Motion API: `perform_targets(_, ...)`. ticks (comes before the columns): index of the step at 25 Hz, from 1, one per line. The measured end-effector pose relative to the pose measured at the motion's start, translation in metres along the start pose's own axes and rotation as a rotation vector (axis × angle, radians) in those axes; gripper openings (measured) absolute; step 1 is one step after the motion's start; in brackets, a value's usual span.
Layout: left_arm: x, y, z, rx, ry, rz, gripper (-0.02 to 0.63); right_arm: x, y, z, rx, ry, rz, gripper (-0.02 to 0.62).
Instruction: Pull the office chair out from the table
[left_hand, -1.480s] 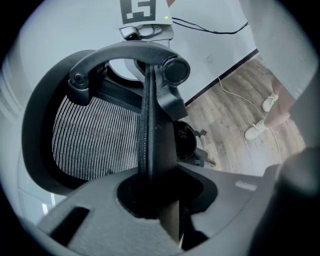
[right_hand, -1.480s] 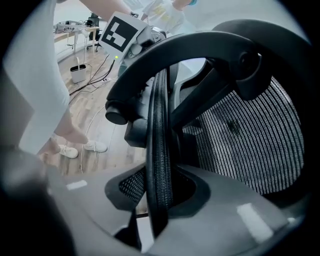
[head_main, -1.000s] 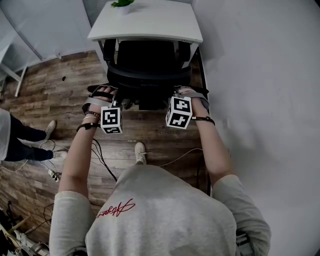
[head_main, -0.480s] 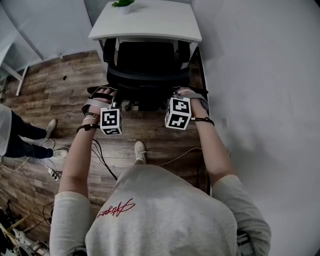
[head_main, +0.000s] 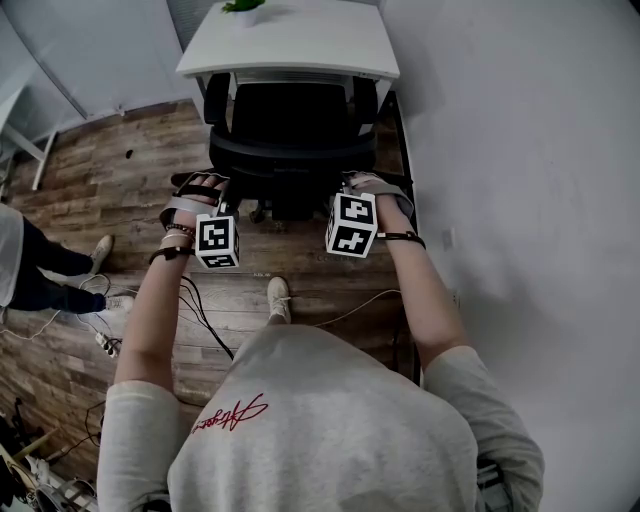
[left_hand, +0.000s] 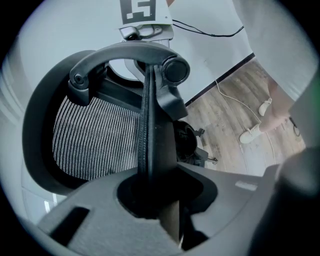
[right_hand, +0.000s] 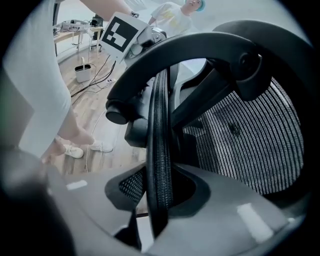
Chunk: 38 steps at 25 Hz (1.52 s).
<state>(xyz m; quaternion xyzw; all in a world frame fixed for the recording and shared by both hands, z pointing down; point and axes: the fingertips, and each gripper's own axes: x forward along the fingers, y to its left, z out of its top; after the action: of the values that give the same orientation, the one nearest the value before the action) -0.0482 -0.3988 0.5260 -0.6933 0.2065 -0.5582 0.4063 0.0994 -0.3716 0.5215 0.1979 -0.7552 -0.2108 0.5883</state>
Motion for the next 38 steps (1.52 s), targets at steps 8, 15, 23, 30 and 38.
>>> perform_targets(8,-0.008,-0.01,0.005,0.005,0.006,0.013,0.067,-0.008,0.011,0.003,-0.002,-0.009,-0.012,0.101)
perform_targets(15,-0.015,-0.011,0.01,0.002,0.019,0.019,0.067,-0.013,0.016,-0.001,-0.005,-0.01,-0.004,0.103)
perform_targets(23,-0.025,-0.02,0.02,-0.004,0.017,0.011,0.067,-0.022,0.028,-0.003,-0.01,-0.014,0.0,0.101)
perform_targets(30,-0.034,-0.028,0.022,-0.006,0.018,0.008,0.067,-0.028,0.039,-0.002,-0.009,-0.014,-0.002,0.101)
perform_targets(38,-0.044,-0.032,0.024,-0.003,0.016,0.014,0.067,-0.034,0.048,0.003,-0.006,-0.013,0.0,0.101)
